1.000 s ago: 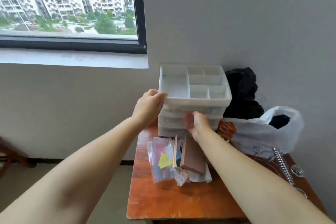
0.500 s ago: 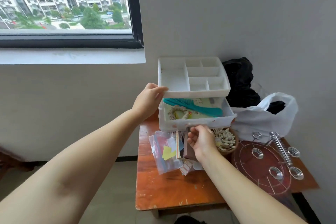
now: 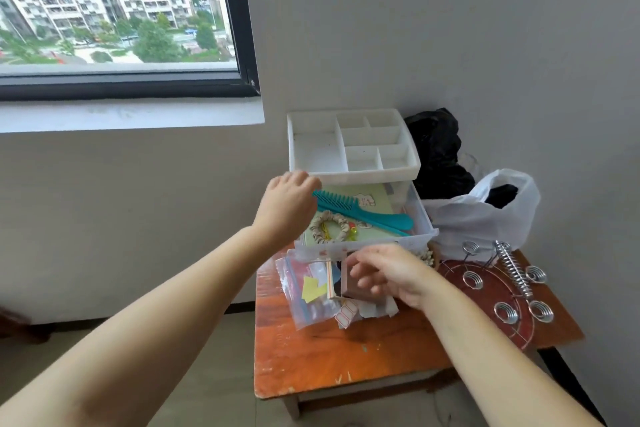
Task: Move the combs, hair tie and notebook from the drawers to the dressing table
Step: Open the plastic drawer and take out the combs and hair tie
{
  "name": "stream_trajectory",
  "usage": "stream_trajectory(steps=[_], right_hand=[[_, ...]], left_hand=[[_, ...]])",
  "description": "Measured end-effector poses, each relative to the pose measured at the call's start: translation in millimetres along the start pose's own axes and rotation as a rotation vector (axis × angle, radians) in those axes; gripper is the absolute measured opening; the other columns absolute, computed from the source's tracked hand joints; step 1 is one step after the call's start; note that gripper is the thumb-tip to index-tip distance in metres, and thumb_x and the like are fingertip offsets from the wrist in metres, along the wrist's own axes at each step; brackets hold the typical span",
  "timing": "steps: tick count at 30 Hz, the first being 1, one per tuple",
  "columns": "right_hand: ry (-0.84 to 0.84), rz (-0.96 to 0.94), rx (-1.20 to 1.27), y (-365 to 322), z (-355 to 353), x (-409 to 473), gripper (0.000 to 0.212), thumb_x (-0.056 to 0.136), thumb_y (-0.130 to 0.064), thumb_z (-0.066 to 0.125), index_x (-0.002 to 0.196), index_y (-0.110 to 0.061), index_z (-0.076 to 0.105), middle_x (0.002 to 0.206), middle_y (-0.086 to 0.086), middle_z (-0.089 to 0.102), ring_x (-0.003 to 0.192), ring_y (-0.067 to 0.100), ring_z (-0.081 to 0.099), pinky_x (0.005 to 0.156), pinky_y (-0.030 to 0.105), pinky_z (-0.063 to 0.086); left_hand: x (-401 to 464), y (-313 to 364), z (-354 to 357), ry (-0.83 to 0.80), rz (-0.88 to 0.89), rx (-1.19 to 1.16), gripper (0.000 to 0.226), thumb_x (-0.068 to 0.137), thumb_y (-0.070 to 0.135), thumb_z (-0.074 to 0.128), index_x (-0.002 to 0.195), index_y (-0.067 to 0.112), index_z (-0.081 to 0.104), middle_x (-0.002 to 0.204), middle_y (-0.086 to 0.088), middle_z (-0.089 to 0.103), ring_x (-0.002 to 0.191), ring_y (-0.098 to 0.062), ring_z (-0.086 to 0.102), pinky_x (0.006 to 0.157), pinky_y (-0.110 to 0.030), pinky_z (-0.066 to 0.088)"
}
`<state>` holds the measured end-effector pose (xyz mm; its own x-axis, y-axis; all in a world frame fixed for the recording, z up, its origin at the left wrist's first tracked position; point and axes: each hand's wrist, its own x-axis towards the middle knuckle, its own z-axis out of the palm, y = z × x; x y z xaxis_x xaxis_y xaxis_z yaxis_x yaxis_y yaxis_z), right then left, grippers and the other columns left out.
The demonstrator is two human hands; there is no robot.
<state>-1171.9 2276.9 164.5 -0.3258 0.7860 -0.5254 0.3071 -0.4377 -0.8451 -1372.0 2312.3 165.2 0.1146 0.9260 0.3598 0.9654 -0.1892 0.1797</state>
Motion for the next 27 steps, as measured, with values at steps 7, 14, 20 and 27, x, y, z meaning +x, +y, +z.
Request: stream_trajectory(steps=[7, 14, 20, 27], right_hand=[[0.362, -0.388, -1.303, -47, -37, 54, 0.039, 0.089, -0.033, 0.052, 0.123, -0.015, 0.051, 0.121, 0.009, 0.054, 0.111, 0.026, 0.052, 0.085, 0.039, 0.047], [0.33, -0.404, -1.401, -34, -41, 91, 0.042, 0.086, -0.035, 0.056, 0.12, -0.011, 0.05, 0.12, 0.013, 0.056, 0.111, 0.031, 0.052, 0.085, 0.04, 0.045], [0.258, -0.446, -1.414, -39, -46, 94, 0.042, 0.083, -0.038, 0.056, 0.115, -0.012, 0.052, 0.114, 0.012, 0.06, 0.103, 0.031, 0.057, 0.082, 0.039, 0.045], [0.082, -0.395, -1.137, -51, -62, 86, 0.037, 0.086, -0.027, 0.056, 0.119, -0.011, 0.049, 0.123, 0.011, 0.059, 0.102, 0.025, 0.06, 0.085, 0.037, 0.052]], left_hand=[[14, 37, 25, -0.357, -0.078, 0.421, 0.022, 0.091, 0.026, 0.048, 0.107, 0.014, 0.058, 0.105, -0.004, 0.066, 0.098, -0.024, 0.056, 0.094, -0.038, 0.036], [23, 44, 37, -0.363, -0.116, 0.416, 0.023, 0.088, 0.019, 0.053, 0.108, 0.016, 0.064, 0.103, -0.002, 0.067, 0.098, -0.023, 0.057, 0.096, -0.038, 0.032], [23, 45, 43, -0.346, -0.095, 0.368, 0.026, 0.086, 0.022, 0.053, 0.109, 0.015, 0.063, 0.106, -0.004, 0.065, 0.101, -0.023, 0.056, 0.09, -0.033, 0.036], [26, 49, 33, -0.38, -0.18, 0.205, 0.023, 0.085, 0.02, 0.051, 0.104, 0.012, 0.061, 0.101, -0.004, 0.066, 0.091, -0.025, 0.058, 0.072, -0.027, 0.038]])
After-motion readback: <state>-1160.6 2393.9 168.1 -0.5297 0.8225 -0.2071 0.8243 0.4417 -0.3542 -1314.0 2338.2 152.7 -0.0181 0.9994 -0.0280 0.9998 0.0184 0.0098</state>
